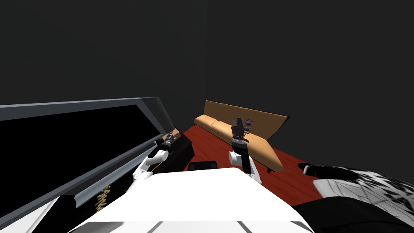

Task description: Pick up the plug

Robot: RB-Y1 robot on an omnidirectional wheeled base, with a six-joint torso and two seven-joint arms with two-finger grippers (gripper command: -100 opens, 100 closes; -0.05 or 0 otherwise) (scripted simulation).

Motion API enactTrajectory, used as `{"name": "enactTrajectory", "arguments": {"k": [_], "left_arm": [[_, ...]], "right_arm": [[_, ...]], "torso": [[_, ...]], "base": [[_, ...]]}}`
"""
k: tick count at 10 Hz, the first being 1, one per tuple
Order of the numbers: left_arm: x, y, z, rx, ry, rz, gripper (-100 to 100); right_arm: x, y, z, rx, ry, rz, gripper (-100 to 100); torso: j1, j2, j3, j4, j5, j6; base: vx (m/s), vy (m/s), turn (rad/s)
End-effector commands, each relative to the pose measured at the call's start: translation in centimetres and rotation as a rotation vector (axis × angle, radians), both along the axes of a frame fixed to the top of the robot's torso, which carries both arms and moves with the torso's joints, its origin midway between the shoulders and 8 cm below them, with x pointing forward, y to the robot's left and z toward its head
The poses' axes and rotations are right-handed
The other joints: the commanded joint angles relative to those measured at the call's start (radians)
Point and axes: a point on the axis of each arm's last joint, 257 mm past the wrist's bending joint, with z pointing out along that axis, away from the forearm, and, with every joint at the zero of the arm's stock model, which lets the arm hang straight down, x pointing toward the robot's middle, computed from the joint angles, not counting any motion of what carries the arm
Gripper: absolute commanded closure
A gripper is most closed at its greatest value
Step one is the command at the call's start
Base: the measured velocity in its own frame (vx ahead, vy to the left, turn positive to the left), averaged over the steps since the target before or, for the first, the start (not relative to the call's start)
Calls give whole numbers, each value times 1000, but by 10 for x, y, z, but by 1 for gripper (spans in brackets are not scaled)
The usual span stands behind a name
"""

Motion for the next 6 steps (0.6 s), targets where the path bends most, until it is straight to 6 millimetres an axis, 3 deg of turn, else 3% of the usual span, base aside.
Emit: {"name": "enactTrajectory", "arguments": {"k": [1, 4, 6], "left_arm": [[-7, 8, -27, -38, 70, 21, -100], [-25, 28, -71, -104, 196, 68, -100], [-29, 29, -79, -108, 217, 73, -100]], "right_arm": [[0, 0, 0, 0, 0, 0, 0], [0, 0, 0, 0, 0, 0, 0], [0, 0, 0, 0, 0, 0, 0]], "torso": [[0, 0, 0, 0, 0, 0], [-1, -2, -1, 0, 0, 0], [0, 0, 0, 0, 0, 0]], "base": [[41, -29, -116], [55, -34, -100], [22, -10, -22]]}}
